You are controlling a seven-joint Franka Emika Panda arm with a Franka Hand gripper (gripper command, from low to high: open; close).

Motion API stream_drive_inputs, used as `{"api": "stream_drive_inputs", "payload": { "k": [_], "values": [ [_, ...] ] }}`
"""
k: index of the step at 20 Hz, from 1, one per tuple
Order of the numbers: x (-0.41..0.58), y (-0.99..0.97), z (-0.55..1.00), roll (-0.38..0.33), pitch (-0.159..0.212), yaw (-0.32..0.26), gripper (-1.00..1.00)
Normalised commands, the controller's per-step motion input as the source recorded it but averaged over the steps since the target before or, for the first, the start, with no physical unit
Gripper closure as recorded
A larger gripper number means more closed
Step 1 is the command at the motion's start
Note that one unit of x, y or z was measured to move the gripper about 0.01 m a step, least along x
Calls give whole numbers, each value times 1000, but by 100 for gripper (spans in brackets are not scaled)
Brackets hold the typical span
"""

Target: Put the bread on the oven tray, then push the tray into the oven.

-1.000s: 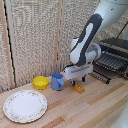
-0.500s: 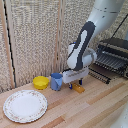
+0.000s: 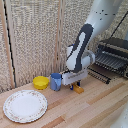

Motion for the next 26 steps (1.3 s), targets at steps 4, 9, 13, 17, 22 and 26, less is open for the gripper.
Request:
{"api": "stream_drive_inputs", "payload": {
  "k": [4, 9, 13, 17, 22, 26],
  "values": [
    [114, -84, 379, 43, 40, -73, 100],
    [154, -235, 802, 77, 108, -141, 100],
    [170, -298, 852, 66, 95, -180, 100],
    [203, -178, 765, 22, 89, -269, 100],
    [195, -157, 598, 0, 92, -320, 100],
    [203, -75, 494, -10, 47, -358, 100]
  ]
}}
